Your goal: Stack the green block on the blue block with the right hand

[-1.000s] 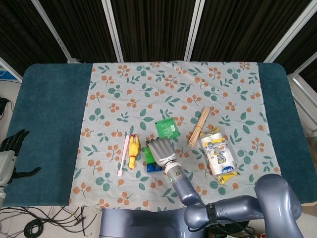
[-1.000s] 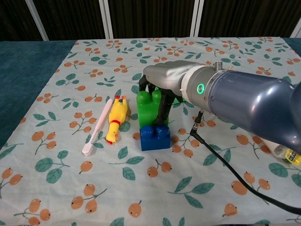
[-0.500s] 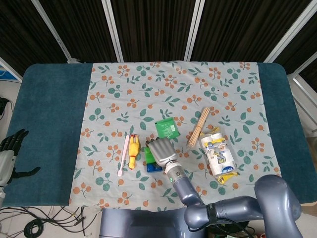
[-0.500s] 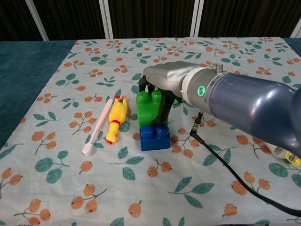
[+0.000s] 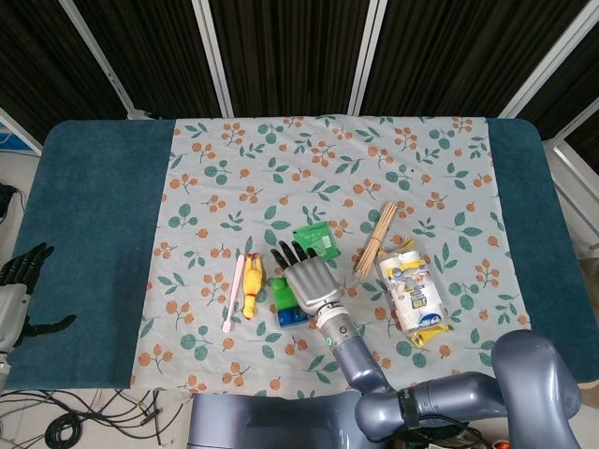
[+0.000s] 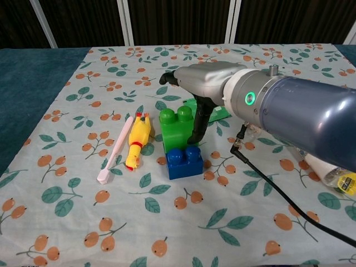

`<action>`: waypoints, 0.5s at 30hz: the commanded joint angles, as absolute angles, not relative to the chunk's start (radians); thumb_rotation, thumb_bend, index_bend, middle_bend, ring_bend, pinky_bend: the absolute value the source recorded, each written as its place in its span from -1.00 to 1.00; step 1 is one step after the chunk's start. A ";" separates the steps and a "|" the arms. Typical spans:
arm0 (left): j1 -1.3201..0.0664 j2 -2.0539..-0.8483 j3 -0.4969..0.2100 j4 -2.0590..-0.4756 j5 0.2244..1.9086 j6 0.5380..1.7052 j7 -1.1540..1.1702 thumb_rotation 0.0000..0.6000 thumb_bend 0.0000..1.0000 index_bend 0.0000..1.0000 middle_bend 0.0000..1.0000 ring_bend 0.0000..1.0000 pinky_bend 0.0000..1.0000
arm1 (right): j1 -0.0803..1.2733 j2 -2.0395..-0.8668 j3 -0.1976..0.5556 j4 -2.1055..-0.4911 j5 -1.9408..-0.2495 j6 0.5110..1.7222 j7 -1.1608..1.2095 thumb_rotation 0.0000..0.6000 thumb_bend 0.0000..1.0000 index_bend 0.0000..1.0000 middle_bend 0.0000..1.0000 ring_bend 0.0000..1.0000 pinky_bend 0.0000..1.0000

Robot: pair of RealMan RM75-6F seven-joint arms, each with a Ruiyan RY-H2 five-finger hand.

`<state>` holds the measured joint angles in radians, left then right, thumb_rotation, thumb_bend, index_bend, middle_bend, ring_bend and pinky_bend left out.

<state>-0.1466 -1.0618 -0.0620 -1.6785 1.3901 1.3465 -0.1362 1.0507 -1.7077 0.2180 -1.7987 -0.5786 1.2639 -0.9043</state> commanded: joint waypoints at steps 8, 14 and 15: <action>-0.146 -1.066 -0.059 -1.676 1.394 1.350 -0.115 1.00 -1.00 -1.00 -1.00 -1.00 -1.00 | 0.951 -1.547 0.149 -1.961 -0.714 1.367 -0.881 1.00 -0.68 -1.00 -1.00 -1.00 -0.60; -0.143 -1.072 -0.058 -1.669 1.404 1.364 -0.094 1.00 -1.00 -1.00 -1.00 -1.00 -1.00 | 0.785 -1.388 -0.012 -2.037 -0.931 1.467 -0.751 1.00 -0.76 -1.00 -1.00 -1.00 -0.60; -0.142 -1.074 -0.057 -1.668 1.407 1.368 -0.088 1.00 -1.00 -1.00 -1.00 -1.00 -1.00 | 0.745 -1.357 -0.047 -2.036 -0.977 1.488 -0.713 1.00 -0.78 -1.00 -1.00 -1.00 -0.61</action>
